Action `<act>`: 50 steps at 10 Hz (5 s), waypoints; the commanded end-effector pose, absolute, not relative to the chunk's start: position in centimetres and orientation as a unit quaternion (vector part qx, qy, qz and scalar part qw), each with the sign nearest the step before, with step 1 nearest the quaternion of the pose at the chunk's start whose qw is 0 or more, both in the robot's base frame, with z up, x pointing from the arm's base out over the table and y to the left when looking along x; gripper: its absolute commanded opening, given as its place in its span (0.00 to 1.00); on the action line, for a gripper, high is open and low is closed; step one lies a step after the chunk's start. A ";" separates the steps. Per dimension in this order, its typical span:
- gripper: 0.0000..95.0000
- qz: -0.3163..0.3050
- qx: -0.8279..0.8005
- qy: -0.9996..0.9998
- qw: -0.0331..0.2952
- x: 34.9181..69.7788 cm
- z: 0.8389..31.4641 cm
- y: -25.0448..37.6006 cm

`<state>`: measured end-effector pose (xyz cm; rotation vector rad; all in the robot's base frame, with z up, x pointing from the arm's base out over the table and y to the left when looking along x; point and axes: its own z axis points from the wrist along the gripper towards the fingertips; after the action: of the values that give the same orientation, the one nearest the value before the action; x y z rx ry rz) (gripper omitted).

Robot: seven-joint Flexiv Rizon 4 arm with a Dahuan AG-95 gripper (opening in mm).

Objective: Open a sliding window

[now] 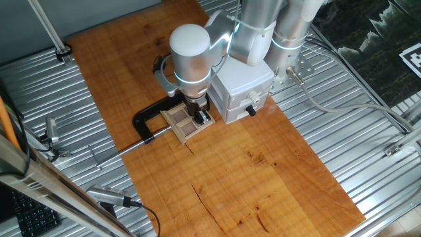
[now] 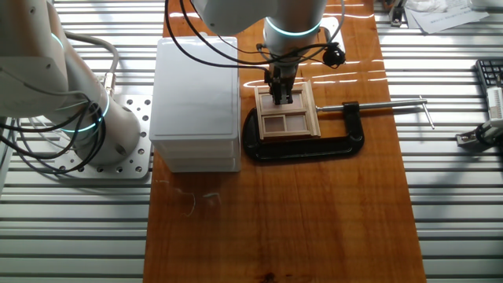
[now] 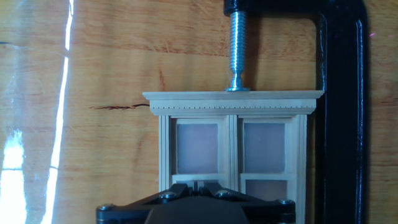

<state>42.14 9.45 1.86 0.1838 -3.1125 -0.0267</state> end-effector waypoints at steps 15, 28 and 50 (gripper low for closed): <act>0.00 -0.009 0.063 -0.998 0.011 42.5 1.8 9.5; 0.00 -0.010 0.063 -0.998 0.013 43.0 1.7 9.6; 0.00 -0.010 0.064 -0.998 0.026 45.5 1.2 10.3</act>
<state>45.58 10.24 1.67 0.1976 -3.0825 -0.0311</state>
